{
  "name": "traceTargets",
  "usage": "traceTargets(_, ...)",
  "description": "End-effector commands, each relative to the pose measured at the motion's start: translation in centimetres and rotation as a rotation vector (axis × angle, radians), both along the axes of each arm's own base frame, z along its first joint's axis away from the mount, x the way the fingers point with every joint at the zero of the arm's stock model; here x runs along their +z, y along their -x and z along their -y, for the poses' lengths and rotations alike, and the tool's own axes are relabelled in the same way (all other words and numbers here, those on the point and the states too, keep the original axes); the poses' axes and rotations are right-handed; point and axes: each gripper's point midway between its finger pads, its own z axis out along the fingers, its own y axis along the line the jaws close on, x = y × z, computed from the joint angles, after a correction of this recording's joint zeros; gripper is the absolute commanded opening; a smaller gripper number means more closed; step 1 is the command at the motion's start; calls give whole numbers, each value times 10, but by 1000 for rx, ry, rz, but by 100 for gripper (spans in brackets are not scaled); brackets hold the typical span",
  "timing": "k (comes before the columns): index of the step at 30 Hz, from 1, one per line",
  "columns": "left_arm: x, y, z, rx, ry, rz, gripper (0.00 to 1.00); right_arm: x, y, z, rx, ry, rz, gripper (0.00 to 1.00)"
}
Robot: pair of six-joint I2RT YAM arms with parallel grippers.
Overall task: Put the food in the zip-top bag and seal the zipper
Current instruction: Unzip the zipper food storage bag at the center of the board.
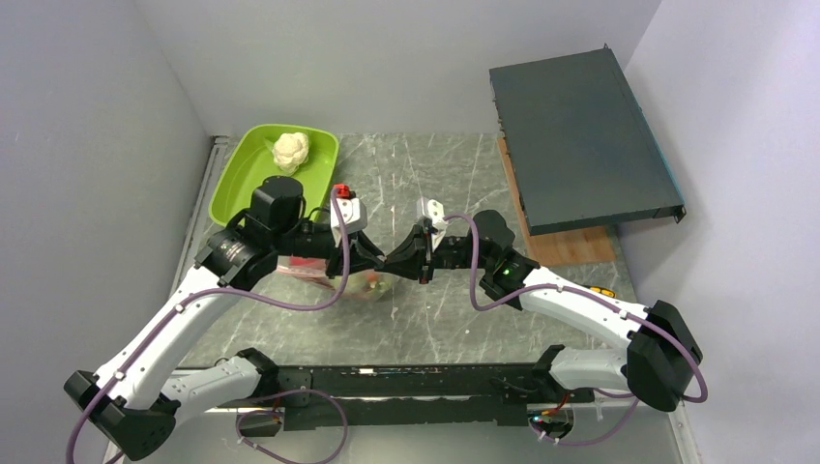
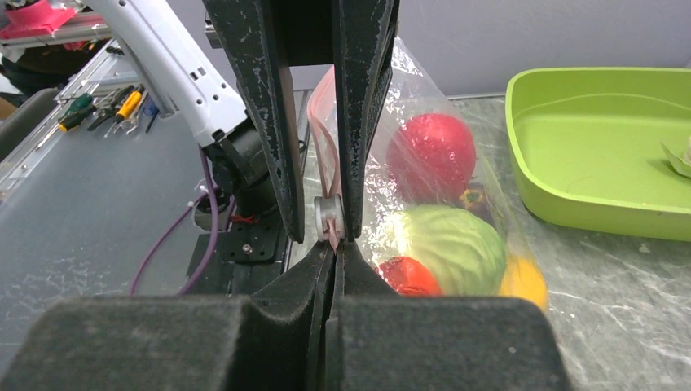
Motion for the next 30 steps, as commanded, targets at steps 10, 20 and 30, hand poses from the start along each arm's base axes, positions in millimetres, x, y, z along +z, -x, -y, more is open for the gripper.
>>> traceTargets(10,1,5,-6,-7,-43,35,0,31,-9,11,-105,-146,87,0)
traceTargets(20,-8,13,-24,26,-115,48,0,32,-14,27,-195,-245,74,0)
traceTargets(30,-22,22,-47,82,-199,53,0,25,-18,38,-256,-225,128,0)
